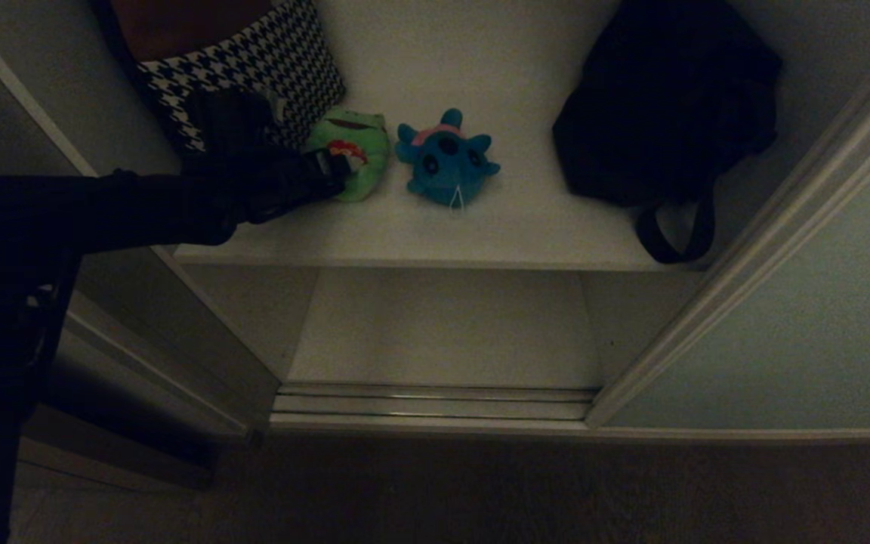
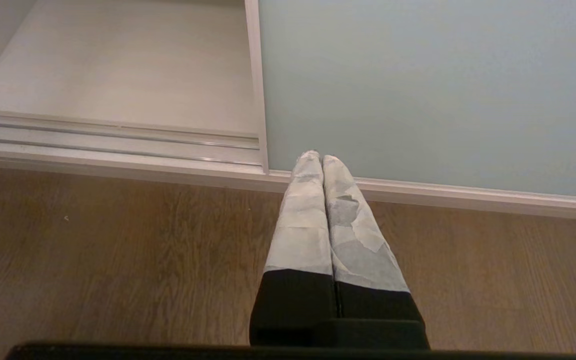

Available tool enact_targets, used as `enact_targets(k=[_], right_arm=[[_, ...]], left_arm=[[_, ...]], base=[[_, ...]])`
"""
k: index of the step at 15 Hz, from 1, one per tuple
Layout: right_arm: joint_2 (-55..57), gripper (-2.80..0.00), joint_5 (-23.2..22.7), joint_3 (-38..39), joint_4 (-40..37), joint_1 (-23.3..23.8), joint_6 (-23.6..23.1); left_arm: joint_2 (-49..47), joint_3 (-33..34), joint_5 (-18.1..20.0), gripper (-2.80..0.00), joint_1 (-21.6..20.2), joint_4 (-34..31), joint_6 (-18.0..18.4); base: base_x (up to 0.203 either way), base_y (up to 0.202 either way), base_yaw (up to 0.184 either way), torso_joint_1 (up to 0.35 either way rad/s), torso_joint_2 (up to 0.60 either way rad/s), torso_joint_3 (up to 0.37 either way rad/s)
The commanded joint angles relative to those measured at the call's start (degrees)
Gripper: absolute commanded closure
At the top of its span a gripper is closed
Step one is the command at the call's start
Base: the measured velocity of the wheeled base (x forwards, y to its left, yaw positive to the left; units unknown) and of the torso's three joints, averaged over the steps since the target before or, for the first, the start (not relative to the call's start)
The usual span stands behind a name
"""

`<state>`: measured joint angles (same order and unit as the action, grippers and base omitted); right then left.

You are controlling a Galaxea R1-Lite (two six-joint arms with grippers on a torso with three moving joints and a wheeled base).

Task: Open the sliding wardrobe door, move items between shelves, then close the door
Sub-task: Place the green doll on the lower shelf

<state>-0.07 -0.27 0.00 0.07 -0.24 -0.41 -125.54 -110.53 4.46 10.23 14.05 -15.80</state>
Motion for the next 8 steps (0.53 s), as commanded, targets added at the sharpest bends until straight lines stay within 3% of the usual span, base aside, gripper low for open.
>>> enact_targets(k=[1,2,8], right_arm=[[-0.01,0.00,-0.08,0.00,0.01,-0.02,-0.02],[-0.01,0.00,-0.08,0.00,0.01,-0.02,-0.02],[-0.01,0.00,-0.03,0.00,0.01,-0.02,-0.02]], left_arm=[[-0.56,-0.03,-0.24,0.00,0.06,3.25,-0.17],[-0.73,0.11,-0.32,0.00,0.06,6.03,-0.19],[-0.76,0.14,-0.51,0.00,1.04,6.70,-0.63]], base=[[0.000,0.000,0.000,0.000,0.00,0.000],[0.000,0.000,0.000,0.000,0.00,0.000],[0.000,0.000,0.000,0.000,0.00,0.000]])
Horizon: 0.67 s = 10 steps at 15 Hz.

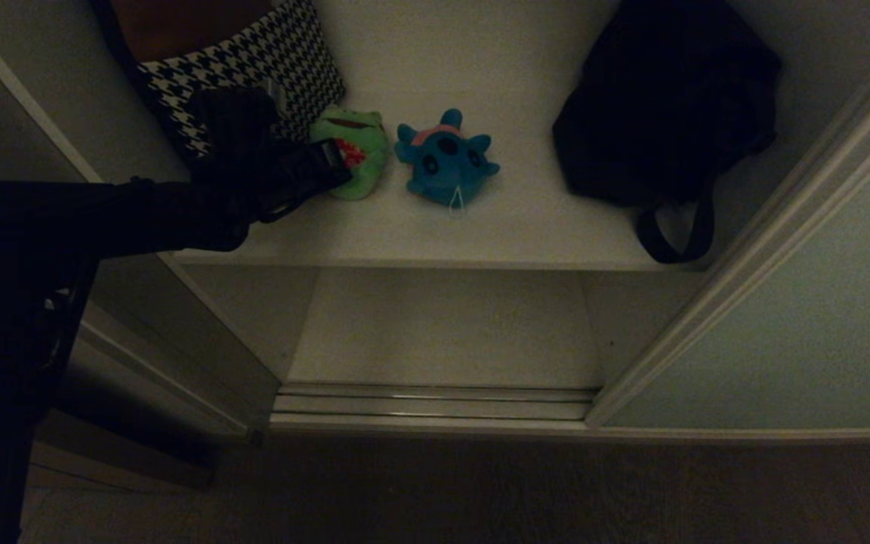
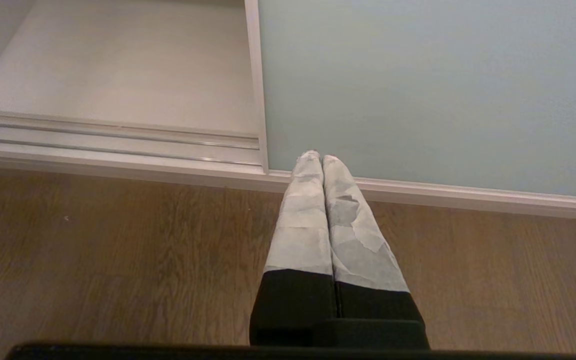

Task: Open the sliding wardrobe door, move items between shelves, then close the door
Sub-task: Place the green doll on the lower shelf

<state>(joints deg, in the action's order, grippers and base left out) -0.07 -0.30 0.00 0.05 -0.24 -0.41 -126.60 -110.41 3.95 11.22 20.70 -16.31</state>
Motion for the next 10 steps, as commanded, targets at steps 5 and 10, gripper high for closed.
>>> enact_targets(k=[5,10], right_arm=[[-0.01,0.00,0.03,0.00,0.04,-0.02,-0.02],[-0.01,0.00,-0.05,0.00,-0.04,-0.02,-0.02]], left_arm=[[4.09,0.55,-1.38,0.00,0.92,-0.46,-0.39],[17.69,7.21,-3.53,0.00,3.35,-4.31,-0.30]], base=[[0.000,0.000,0.000,0.000,0.00,0.000],[0.000,0.000,0.000,0.000,0.00,0.000]])
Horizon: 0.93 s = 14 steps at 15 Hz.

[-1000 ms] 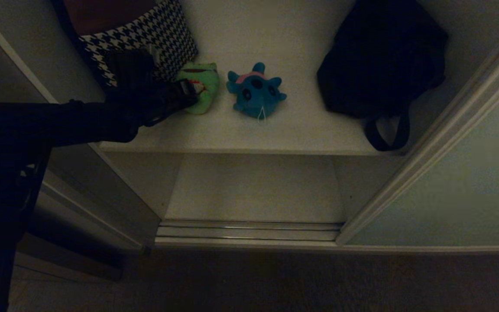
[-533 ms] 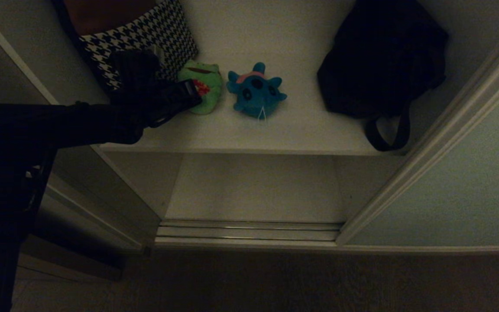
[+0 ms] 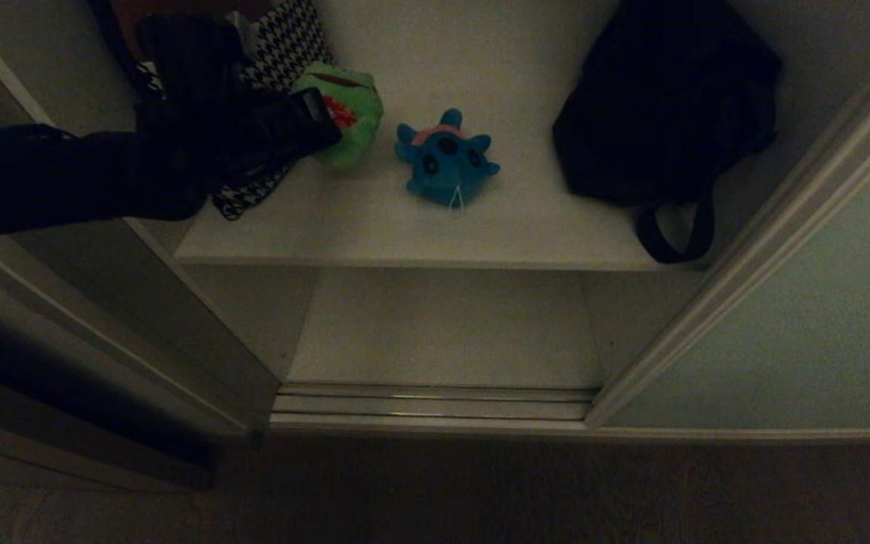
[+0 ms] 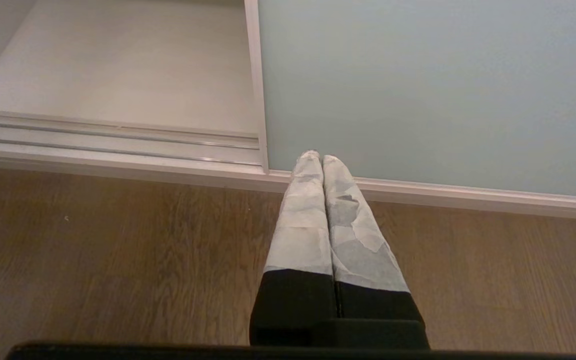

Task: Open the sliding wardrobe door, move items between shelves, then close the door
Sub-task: Place the green doll on the lower shelf

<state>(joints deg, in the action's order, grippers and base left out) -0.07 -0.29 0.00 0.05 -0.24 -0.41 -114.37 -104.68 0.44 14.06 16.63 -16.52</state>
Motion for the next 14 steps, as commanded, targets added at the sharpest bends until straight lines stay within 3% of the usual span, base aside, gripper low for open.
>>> enact_targets(k=[1,8,14], right_arm=[[-0.01,0.00,-0.04,0.00,0.04,-0.02,-0.02],[-0.01,0.00,-0.06,0.00,0.04,-0.02,0.00],[-0.01,0.00,-0.06,0.00,0.02,-0.02,-0.02]], left_arm=[[9.35,4.25,-0.05,0.00,1.23,-2.33,0.00],[42.46,31.55,-0.21,0.00,4.73,-17.86,1.83],[68.78,60.62,0.27,0.00,0.35,-29.23,7.37]], base=[[0.000,0.000,0.000,0.000,0.00,0.000],[0.000,0.000,0.000,0.000,0.00,0.000],[0.000,0.000,0.000,0.000,0.00,0.000]])
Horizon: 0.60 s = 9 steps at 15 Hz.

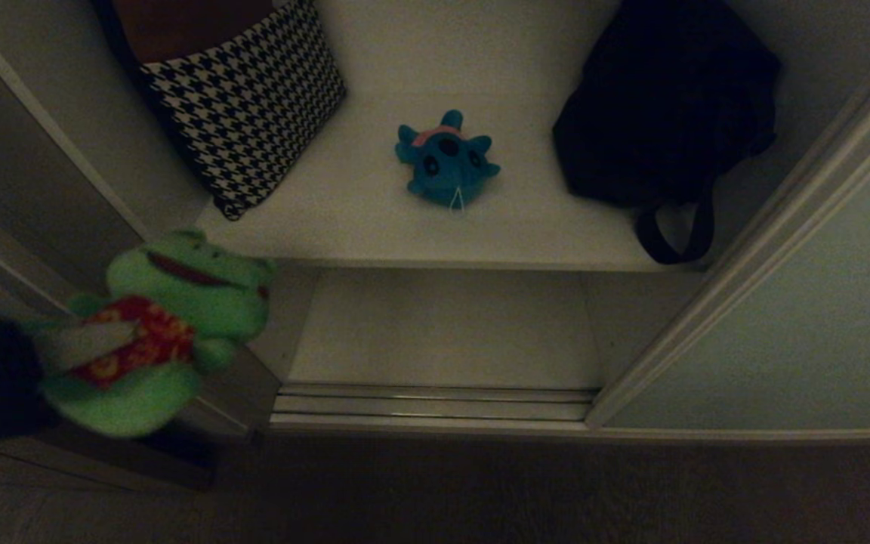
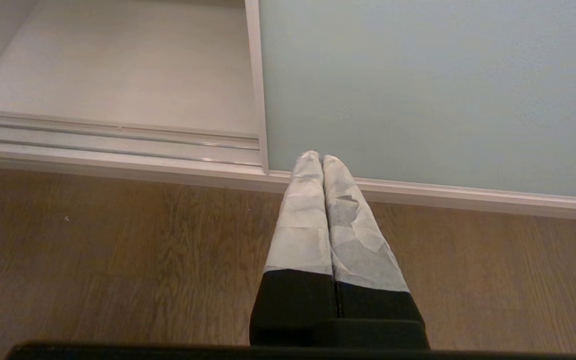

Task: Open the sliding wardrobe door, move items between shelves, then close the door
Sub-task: Place the green doll on the lower shelf

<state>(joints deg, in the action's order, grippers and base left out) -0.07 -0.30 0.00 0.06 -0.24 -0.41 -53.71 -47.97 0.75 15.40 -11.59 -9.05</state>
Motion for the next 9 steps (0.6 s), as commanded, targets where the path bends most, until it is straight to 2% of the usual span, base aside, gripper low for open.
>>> enact_targets(k=[1,2,3,6,8,9], right_arm=[[-0.01,0.00,-0.04,0.00,0.03,-0.02,-0.02],[-0.01,0.00,0.01,0.00,0.03,-0.02,-0.02],[-0.01,0.00,-0.05,0.00,-0.05,-0.02,-0.02],[-0.01,0.00,0.00,0.00,-0.01,-0.02,-0.02],[-0.01,0.00,-0.05,0.00,0.03,-0.02,-0.02],[-0.01,0.00,0.01,0.00,0.03,-0.02,0.06]], left_arm=[[10.58,6.60,1.01,0.00,-4.23,-3.32,0.48],[13.31,7.78,3.35,0.00,-7.92,-5.53,1.01],[16.01,8.74,5.67,0.00,-9.90,-7.39,1.45],[24.14,14.21,8.79,0.00,-10.79,-8.73,3.33],[29.72,17.97,12.15,0.00,-10.93,-9.70,5.26],[31.54,18.79,13.75,0.00,-11.15,-12.85,6.11]], base=[[0.000,0.000,0.000,0.000,0.00,0.000],[0.000,0.000,0.000,0.000,0.00,0.000],[0.000,0.000,0.000,0.000,0.00,0.000],[0.000,0.000,0.000,0.000,0.00,0.000],[0.000,0.000,0.000,0.000,0.00,0.000],[0.000,0.000,0.000,0.000,0.00,0.000]])
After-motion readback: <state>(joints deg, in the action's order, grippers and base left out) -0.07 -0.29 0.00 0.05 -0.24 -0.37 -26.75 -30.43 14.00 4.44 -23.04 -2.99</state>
